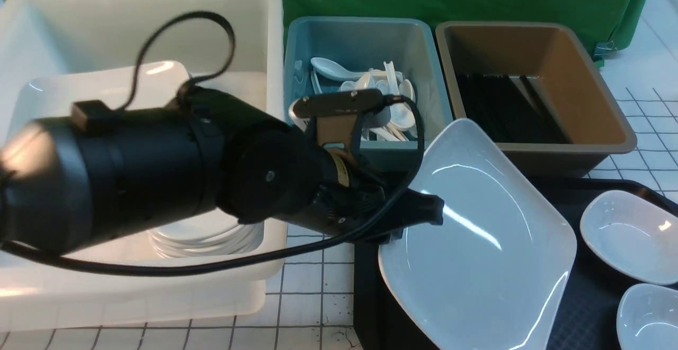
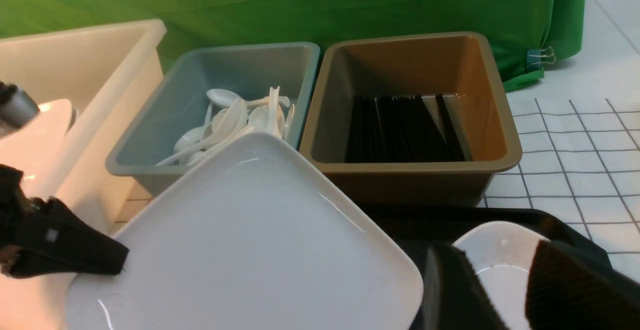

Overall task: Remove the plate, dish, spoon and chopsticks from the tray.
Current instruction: Use the left arm to put the plate into the large storage box on the left

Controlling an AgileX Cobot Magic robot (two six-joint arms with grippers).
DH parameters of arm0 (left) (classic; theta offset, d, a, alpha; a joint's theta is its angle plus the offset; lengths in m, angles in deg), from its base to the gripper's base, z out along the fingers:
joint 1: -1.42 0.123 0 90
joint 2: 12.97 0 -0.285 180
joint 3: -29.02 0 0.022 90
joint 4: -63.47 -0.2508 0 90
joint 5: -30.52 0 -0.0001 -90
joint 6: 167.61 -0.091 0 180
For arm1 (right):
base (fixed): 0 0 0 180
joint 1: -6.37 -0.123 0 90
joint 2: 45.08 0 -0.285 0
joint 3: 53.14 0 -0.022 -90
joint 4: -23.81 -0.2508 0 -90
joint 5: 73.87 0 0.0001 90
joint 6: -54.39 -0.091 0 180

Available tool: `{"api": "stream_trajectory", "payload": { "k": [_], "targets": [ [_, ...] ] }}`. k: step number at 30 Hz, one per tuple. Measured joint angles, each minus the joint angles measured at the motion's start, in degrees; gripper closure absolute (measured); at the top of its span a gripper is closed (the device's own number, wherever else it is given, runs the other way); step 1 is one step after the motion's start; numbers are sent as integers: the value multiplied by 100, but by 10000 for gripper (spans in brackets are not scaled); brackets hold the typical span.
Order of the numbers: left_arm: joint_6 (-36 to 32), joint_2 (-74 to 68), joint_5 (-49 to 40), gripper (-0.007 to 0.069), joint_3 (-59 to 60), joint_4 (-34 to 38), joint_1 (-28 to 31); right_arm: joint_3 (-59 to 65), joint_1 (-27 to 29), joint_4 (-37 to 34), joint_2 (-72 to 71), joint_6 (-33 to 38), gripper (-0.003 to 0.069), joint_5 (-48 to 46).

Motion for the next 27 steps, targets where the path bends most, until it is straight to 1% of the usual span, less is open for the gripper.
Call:
{"api": "stream_trajectory", "payload": {
  "k": [14,22,27],
  "targets": [
    [-235,325,-143,609,0,-34,0,0,0,0,0,0,421,7],
    [-617,686,-175,607,18,70,0,0,0,0,0,0,421,63],
    [-638,869,-176,607,18,70,0,0,0,0,0,-69,420,85]
  ]
}}
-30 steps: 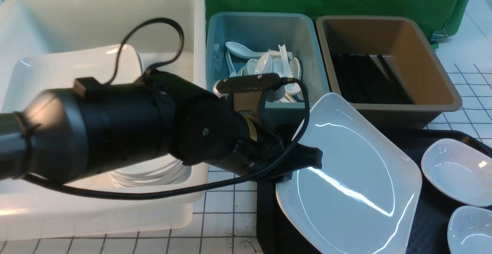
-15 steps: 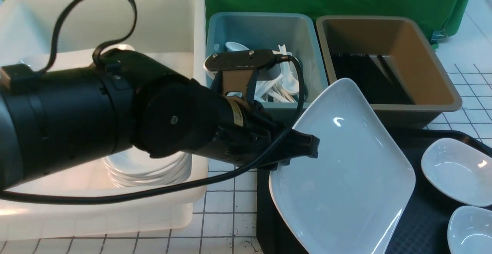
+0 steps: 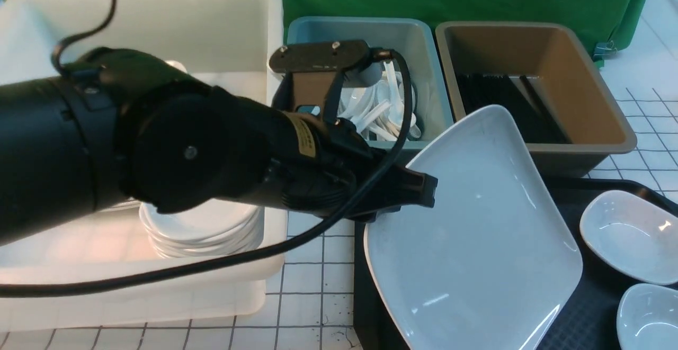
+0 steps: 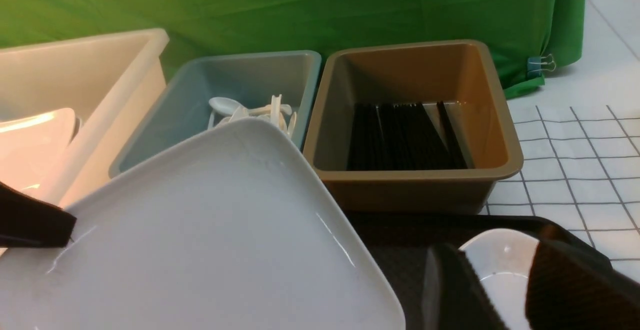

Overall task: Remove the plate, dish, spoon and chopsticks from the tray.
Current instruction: Use the left arm to put the plate into the large storage box on the left

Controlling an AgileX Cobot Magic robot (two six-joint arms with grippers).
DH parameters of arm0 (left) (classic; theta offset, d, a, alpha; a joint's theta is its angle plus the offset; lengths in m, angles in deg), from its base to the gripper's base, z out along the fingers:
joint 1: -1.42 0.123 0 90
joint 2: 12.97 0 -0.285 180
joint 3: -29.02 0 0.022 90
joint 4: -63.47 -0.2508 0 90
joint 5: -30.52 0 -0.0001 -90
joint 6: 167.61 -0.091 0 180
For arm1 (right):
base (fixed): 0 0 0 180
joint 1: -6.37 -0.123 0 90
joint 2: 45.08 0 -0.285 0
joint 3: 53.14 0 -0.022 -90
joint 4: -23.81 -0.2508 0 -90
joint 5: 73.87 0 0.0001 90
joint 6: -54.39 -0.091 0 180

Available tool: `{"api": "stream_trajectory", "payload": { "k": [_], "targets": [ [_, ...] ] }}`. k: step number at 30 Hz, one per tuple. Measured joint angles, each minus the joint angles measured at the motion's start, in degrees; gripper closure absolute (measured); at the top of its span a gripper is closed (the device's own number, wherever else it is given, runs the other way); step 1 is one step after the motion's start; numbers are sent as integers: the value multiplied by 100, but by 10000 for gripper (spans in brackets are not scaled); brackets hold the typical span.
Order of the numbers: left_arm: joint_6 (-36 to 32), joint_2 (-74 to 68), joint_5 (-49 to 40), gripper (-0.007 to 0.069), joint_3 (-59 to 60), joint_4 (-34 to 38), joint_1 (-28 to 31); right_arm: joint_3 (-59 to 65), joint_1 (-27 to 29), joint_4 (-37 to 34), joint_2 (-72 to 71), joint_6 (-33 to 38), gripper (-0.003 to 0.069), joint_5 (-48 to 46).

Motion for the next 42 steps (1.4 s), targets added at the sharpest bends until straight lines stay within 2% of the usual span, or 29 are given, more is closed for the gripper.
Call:
{"api": "stream_trajectory", "payload": {
  "k": [14,20,23,31,32,35,42],
  "targets": [
    [-121,585,404,607,18,0,7,0,0,0,0,-64,420,0],
    [-116,1091,670,607,18,95,441,0,0,0,0,-64,420,0],
    [-116,1367,749,607,18,179,914,0,0,0,0,-67,420,0],
    [-116,2209,812,607,18,431,2792,0,0,0,0,-67,420,0],
    [-121,2225,812,607,18,431,2833,0,0,0,0,-67,420,0],
    [-127,2412,764,607,18,480,3523,0,0,0,0,-67,420,0],
    [-406,2381,743,607,18,1037,5192,0,0,0,0,-67,420,0]
  ]
}}
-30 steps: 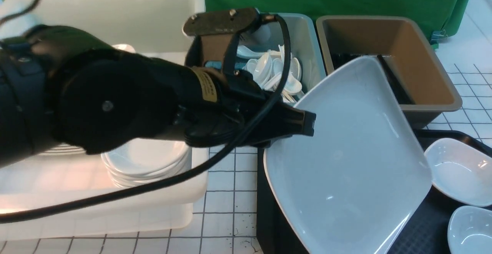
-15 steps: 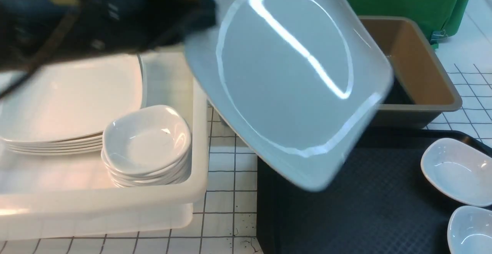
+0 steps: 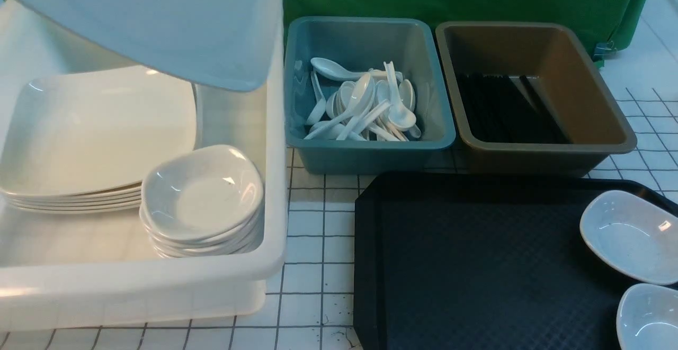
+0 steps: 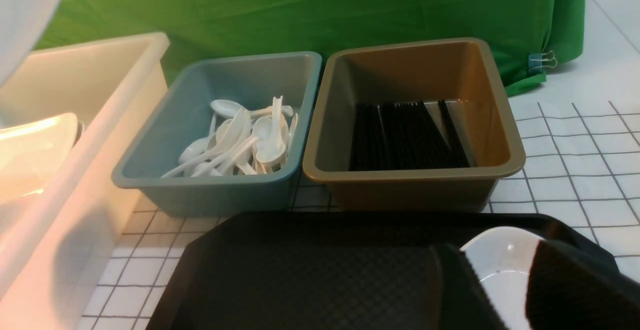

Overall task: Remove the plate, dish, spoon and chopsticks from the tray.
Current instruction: Use the left arm to put the plate into the large storage box on the left

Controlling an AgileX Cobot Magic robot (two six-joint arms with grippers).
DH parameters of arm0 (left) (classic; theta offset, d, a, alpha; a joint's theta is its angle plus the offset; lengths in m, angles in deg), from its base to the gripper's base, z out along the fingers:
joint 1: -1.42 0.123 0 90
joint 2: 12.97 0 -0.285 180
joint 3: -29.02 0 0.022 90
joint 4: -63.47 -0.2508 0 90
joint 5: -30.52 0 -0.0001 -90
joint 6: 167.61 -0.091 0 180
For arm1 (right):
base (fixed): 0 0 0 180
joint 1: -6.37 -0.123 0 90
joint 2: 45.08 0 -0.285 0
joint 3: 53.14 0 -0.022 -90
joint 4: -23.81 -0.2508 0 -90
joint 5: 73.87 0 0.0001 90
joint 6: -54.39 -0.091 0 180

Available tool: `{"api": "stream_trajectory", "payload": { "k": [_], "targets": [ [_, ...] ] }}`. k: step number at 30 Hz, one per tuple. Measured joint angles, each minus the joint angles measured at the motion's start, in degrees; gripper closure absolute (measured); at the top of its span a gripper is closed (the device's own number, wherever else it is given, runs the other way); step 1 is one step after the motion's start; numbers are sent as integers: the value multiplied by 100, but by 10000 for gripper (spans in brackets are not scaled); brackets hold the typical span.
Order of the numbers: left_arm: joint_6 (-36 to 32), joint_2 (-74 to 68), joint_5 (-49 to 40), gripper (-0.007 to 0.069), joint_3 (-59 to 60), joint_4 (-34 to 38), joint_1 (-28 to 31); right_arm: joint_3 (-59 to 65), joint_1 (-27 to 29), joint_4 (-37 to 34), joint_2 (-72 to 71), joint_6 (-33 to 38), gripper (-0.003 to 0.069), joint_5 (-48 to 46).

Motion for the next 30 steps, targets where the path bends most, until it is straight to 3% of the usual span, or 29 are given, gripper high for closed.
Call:
{"api": "stream_trajectory", "payload": {
  "k": [5,8,12,14,18,30],
  "targets": [
    [-592,-323,-21,606,0,546,1213,0,0,0,0,0,420,0],
    [-967,-565,-100,604,0,964,1611,0,0,0,0,0,420,0],
    [-2317,-1171,-301,600,0,2400,2195,0,0,0,0,0,420,0],
    [-2812,-1474,-360,600,0,2935,2285,0,0,0,0,0,419,0],
    [-3252,-1980,-350,600,0,3333,2307,0,0,0,0,0,419,0],
    [-3348,-3236,-102,601,0,3450,2318,0,0,0,0,0,419,-5]
  ]
}}
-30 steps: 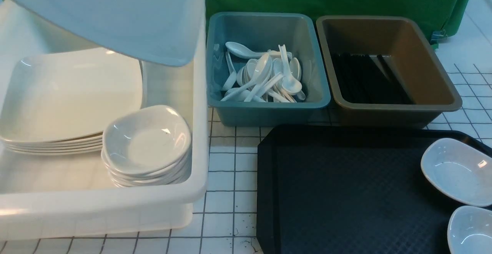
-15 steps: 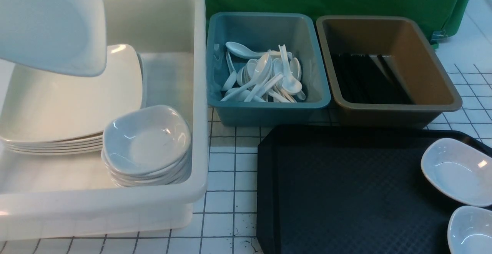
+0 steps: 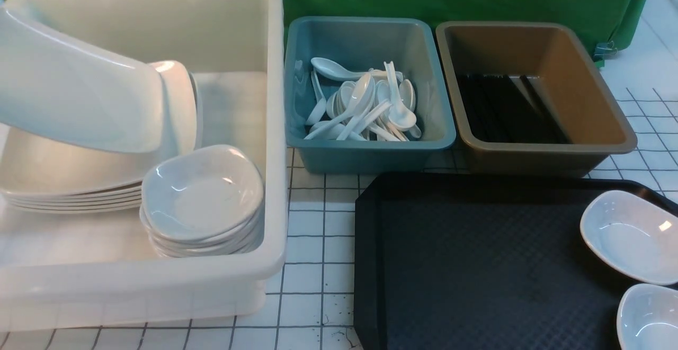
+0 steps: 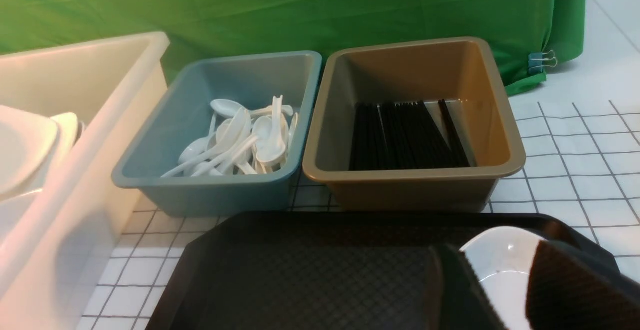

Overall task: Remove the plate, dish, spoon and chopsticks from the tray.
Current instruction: Use the left arm to put the plate into the large storage box on the left

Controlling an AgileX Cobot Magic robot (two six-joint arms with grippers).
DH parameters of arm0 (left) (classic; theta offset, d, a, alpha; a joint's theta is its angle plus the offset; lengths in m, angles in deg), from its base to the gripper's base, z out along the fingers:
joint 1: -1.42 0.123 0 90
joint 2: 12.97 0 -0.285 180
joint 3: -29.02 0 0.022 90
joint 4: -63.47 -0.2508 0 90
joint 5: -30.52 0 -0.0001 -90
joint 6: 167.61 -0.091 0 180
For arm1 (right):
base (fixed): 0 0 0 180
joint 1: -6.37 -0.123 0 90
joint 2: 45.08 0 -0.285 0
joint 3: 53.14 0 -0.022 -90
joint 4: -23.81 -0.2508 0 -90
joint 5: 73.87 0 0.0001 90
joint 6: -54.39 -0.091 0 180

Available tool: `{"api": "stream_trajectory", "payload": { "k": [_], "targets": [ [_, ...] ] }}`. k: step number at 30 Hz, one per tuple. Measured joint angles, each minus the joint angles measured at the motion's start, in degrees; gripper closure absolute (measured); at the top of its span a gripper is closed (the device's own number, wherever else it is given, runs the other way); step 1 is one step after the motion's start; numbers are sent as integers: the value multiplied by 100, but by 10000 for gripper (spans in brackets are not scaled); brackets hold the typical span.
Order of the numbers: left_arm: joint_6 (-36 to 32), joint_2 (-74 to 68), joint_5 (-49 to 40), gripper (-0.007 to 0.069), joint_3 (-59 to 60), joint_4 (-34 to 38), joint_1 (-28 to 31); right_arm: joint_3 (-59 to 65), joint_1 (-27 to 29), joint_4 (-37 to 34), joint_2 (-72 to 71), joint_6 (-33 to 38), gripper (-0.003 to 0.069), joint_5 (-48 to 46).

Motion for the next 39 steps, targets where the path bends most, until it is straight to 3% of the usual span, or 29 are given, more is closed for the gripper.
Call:
{"api": "stream_trajectory", "payload": {
  "k": [20,26,35,39],
  "targets": [
    [-447,-629,-33,602,0,-204,10,0,0,0,0,0,419,0],
    [-654,-750,-81,522,-6,-221,10,0,0,0,0,0,419,0],
    [-1001,-710,-399,234,-85,-502,-17,0,0,0,0,0,419,0],
    [-1001,-681,-656,154,-114,-878,-23,0,0,0,0,0,419,0]
  ]
}}
